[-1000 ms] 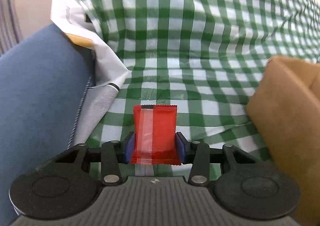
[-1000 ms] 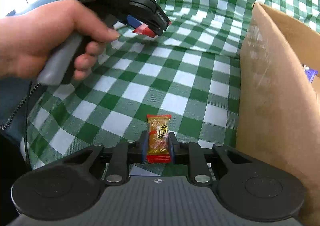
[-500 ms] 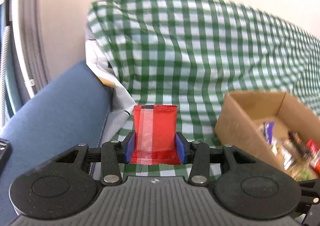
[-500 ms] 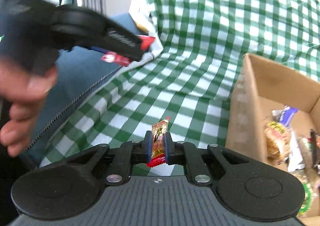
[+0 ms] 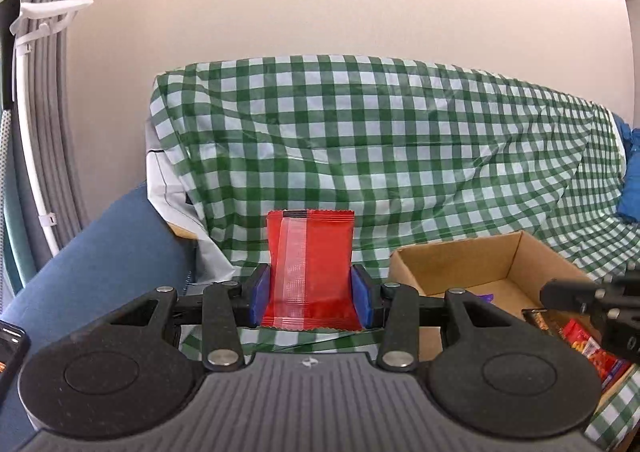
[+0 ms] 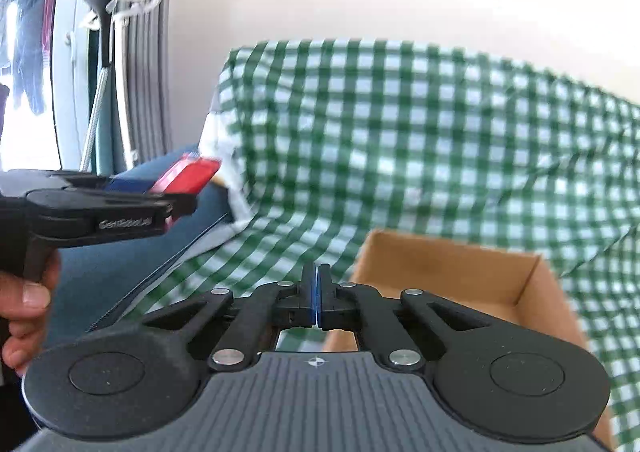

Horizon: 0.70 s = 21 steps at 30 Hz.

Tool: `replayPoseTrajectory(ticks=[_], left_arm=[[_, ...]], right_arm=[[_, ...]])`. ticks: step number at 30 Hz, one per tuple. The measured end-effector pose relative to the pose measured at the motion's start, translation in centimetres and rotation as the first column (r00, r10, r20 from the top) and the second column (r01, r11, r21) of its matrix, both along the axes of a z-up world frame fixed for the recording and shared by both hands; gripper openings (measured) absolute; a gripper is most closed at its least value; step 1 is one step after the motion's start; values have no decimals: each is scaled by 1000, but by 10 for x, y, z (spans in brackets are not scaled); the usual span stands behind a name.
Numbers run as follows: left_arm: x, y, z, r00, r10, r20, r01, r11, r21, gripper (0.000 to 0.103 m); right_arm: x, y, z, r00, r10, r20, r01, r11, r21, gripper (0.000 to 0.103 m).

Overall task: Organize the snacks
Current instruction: 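Lift the red packet and orange candy and carry them over the box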

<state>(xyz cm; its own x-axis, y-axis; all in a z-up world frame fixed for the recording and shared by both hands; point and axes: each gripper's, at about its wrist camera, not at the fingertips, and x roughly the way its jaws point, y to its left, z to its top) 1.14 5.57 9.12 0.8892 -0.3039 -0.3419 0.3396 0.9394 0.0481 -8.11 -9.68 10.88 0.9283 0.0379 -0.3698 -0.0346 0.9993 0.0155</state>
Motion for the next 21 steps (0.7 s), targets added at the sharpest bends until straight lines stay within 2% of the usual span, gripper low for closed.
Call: replayPoseTrajectory(ticks=[3,6,13,15,17,21], left_arm=[[3,-4,-3,1000,-1,-9,1,1000,2,47],[8,-3,-5,1000,4,-16,-4,1000,6,47],[18,15,-9,998,50,-33,-51,999,-10,47],[20,22,-9,997,62,-36,-63,998,-23,47],[22,29,-9,997,71,-44,-73,997,-38,47],[24,35,-10,996,78,-46,-80,996,-38,47]], right_arm=[[-1,-15,-17,999,-35,-28,36,999,30,0],[-3,-11,-37,997,-11,-72,13,999,31,3],[8,52,-64,978,104,-179,-117,991,-66,10],[18,76,-80,969,106,-223,-135,984,-120,16],[29,98,-99,959,97,-266,-146,974,-174,30],[52,125,-136,948,19,-317,-119,946,-301,46]])
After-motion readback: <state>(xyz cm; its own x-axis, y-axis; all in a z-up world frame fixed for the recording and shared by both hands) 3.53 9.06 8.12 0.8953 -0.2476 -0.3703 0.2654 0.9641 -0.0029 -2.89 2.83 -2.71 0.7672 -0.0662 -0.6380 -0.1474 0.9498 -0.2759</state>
